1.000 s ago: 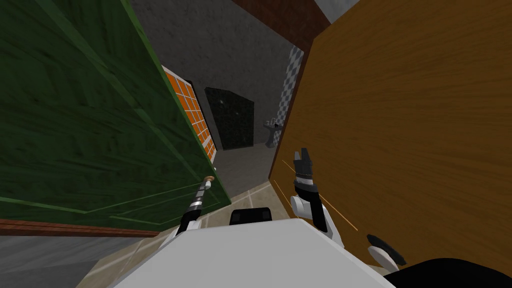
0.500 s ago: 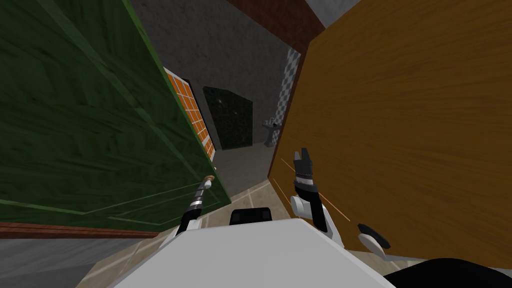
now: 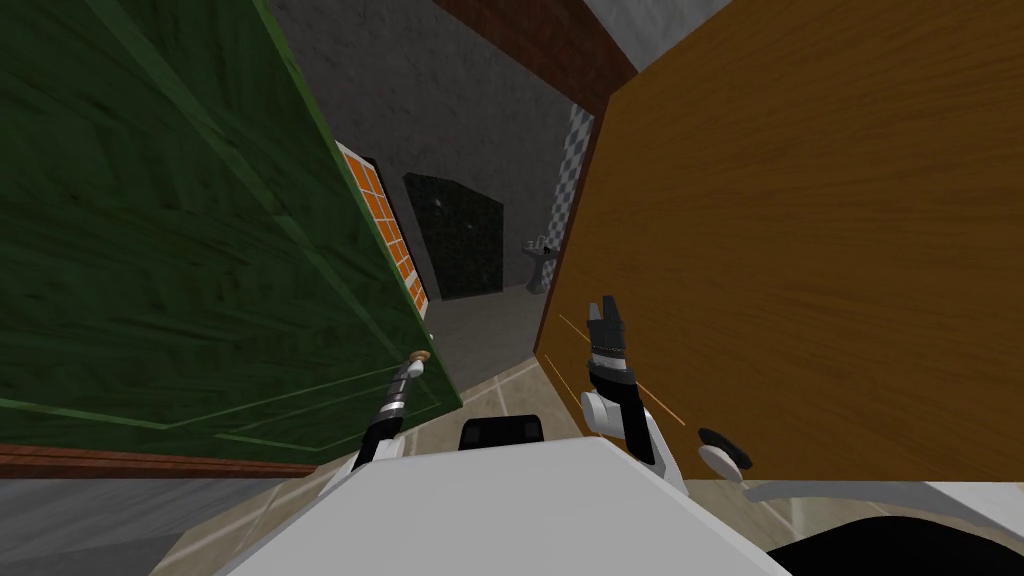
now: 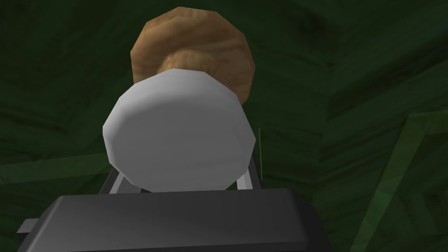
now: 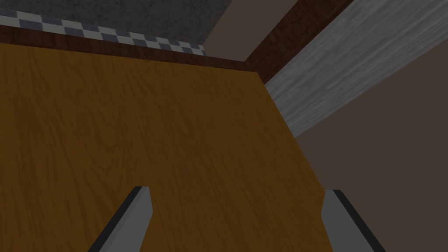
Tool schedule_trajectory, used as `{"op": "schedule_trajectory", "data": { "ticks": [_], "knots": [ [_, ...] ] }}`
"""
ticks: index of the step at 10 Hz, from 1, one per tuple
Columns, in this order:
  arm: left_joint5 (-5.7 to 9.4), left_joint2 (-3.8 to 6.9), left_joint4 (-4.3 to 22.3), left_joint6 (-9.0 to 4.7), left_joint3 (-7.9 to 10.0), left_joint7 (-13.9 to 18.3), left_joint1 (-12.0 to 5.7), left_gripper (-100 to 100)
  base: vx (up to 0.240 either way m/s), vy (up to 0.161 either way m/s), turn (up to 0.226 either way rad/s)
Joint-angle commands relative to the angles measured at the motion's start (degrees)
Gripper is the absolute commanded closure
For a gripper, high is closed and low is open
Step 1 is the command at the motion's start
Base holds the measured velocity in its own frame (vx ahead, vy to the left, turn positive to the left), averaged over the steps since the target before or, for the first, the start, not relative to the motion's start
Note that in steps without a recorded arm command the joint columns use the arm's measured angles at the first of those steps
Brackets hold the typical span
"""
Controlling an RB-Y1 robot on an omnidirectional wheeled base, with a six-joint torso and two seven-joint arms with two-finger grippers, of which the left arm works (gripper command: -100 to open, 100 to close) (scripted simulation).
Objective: Pull the door open
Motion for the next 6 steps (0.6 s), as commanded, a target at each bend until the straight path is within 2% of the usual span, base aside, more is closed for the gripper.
{"op": "schedule_trajectory", "data": {
  "ticks": [1,2,3,4,5,6],
  "knots": [
    [1.01,-0.35,-0.12,-0.08,-1.36,2.86,-0.6,100,-0.049,0.013,-0.027],
    [1.01,-0.35,-0.12,-0.08,-1.36,3.23,-0.6,100,-0.037,0.013,-0.031],
    [2.11,-0.16,0.04,-0.08,-1.92,5.39,-0.77,100,-0.038,0.015,-0.047],
    [2.11,-0.16,0.04,-0.08,-1.92,5.62,-0.77,100,-0.033,0.009,-0.053],
    [3.21,0.02,0.2,-0.07,-2.48,7.76,-0.95,100,-0.048,0.004,-0.047],
    [3.21,0.02,0.2,-0.07,-2.48,8.02,-0.95,100,-0.048,0.006,-0.043]
  ]
}}
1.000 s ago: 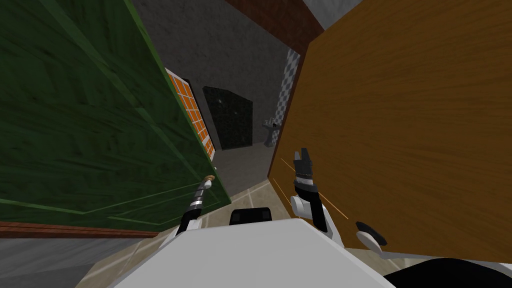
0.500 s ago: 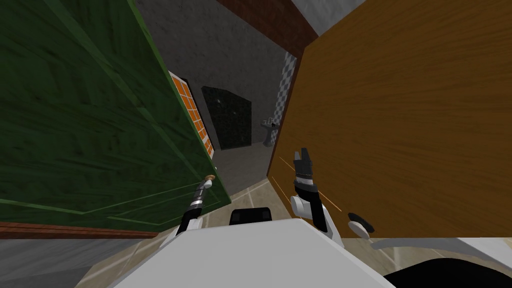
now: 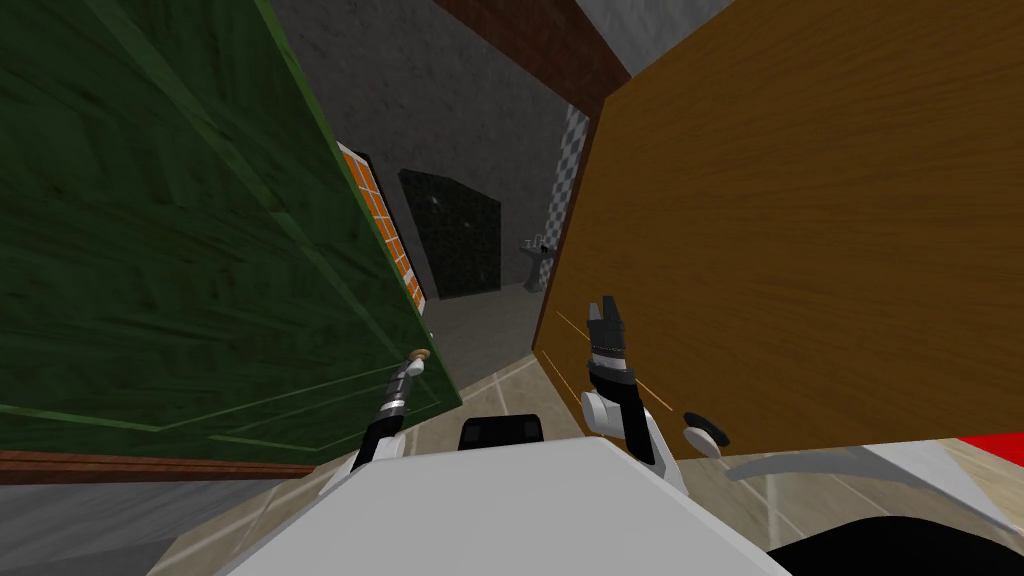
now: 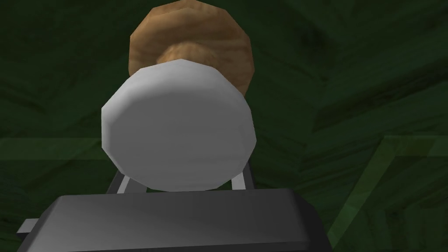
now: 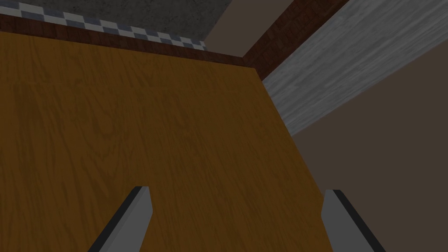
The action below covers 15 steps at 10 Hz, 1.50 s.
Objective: Pull the door open
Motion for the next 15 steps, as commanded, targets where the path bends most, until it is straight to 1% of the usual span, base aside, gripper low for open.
{"op": "schedule_trajectory", "data": {
  "ticks": [1,2,3,4,5,6,7,9,10,11,12,13,15],
  "knots": [
    [0.93,-0.46,0.31,-0.64,-1.47,2.86,-0.75,100,-0.051,0.016,-0.084],
    [0.93,-0.46,0.31,-0.64,-1.47,3.11,-0.75,100,-0.033,0.014,-0.023],
    [2.03,-0.27,0.47,-0.63,-2.03,5.31,-0.92,100,-0.042,0.002,-0.026],
    [2.03,-0.27,0.47,-0.63,-2.03,5.5,-0.92,100,-0.04,0.0,-0.023],
    [3.13,-0.09,0.64,-0.63,-2.59,7.9,-1.1,100,-0.055,0.014,-0.063],
    [4.22,0.1,0.8,-0.62,-3.14,9.29,-1.27,100,-0.073,0.02,-0.089],
    [4.22,0.1,0.8,-0.62,-3.14,10.29,-1.27,100,-0.045,0.012,-0.06],
    [6.38,0.47,1.11,-0.61,-4.24,14.2,-1.61,100,-0.058,0.019,-0.068],
    [6.38,0.47,1.11,-0.61,-4.24,15.08,-1.61,100,-0.055,0.007,-0.022],
    [7.44,0.65,1.27,-0.61,-4.78,17.14,-1.78,100,-0.058,0.006,-0.047],
    [7.44,0.65,1.27,-0.61,-4.78,17.47,-1.78,100,-0.041,0.011,-0.022],
    [8.51,0.83,1.42,-0.6,-5.32,19.67,-1.95,100,-0.042,0.008,-0.048],
    [8.51,0.83,1.42,-0.6,-5.32,19.86,-1.95,100,-0.022,-0.001,-0.031]
  ]
}}
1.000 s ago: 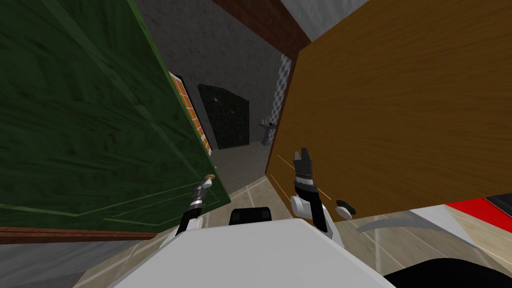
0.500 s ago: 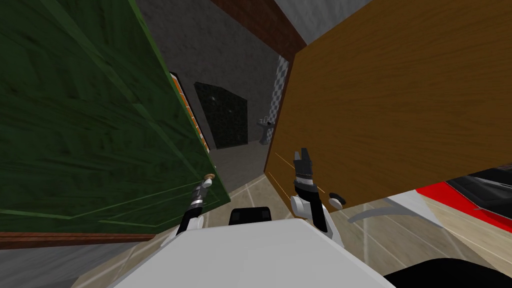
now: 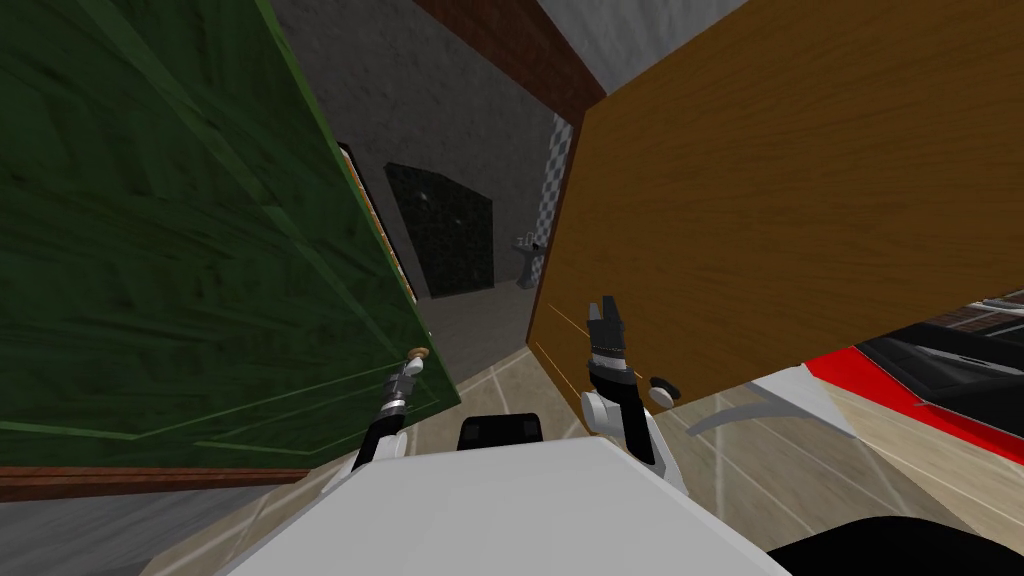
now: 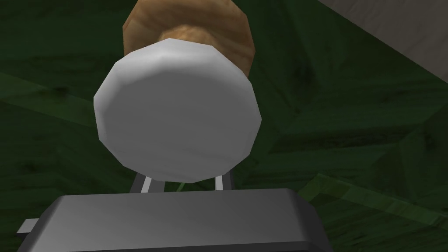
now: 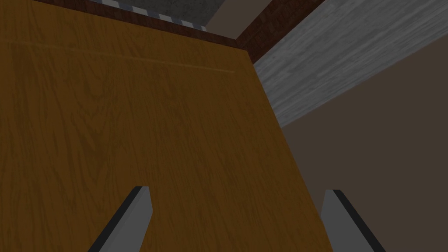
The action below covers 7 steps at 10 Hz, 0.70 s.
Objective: Pull the door open
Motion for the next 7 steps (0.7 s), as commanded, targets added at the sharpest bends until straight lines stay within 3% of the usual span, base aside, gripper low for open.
{"op": "schedule_trajectory", "data": {
  "ticks": [1,2,5,7],
  "knots": [
    [-0.24,-0.83,-1.68,-0.13,-0.57,-0.24,-0.43,100,-0.006,0.0,0.011],
    [0.82,-0.65,-1.52,-0.12,-1.12,2.16,-0.6,100,-0.027,0.009,-0.055],
    [1.84,-0.48,-1.38,-0.12,-1.63,4.54,-0.76,100,-0.04,0.012,-0.042],
    [3.84,-0.13,-1.08,-0.11,-2.65,8.31,-1.08,100,-0.056,0.005,-0.063]
  ]
}}
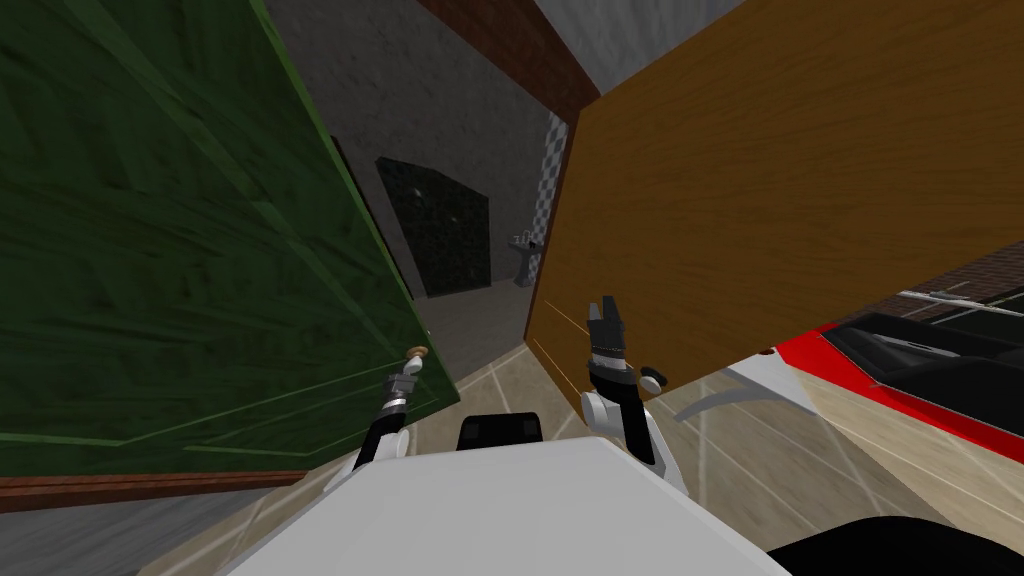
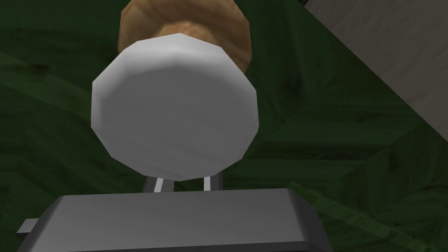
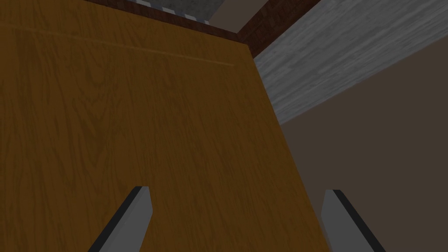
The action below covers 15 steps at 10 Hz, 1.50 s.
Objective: Pull the door open
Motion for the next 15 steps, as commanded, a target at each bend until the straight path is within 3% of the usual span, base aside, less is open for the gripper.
{"op": "schedule_trajectory", "data": {
  "ticks": [1,4,5,6,7,9,11,12,13,15],
  "knots": [
    [0.3,-0.47,-1.39,-0.51,-0.9,2.17,-0.52,100,-0.048,0.002,-0.057],
    [0.3,-0.47,-1.39,-0.51,-0.9,2.17,-0.52,100,0.0,0.0,0.013],
    [1.3,-0.3,-1.24,-0.51,-1.41,4.56,-0.68,100,-0.027,0.01,-0.033],
    [1.3,-0.3,-1.24,-0.51,-1.41,4.56,-0.68,100,-0.038,0.013,-0.035],
    [2.27,-0.13,-1.1,-0.5,-1.9,6.5,-0.83,100,-0.043,0.002,-0.073],
    [2.27,-0.13,-1.1,-0.5,-1.9,6.94,-0.83,100,-0.029,0.005,-0.019],
    [4.09,0.18,-0.83,-0.49,-2.82,10.67,-1.12,100,-0.041,0.012,-0.071],
    [4.09,0.18,-0.83,-0.49,-2.82,11.69,-1.12,100,-0.046,0.008,-0.041],
    [5.51,-0.13,-1.04,0.83,-2.88,12.72,0.07,-100,-0.096,0.023,-0.005],
    [6.86,-0.72,-2.02,0.88,-3.47,15.15,0.34,-100,-0.139,-0.004,-0.066]
  ]
}}
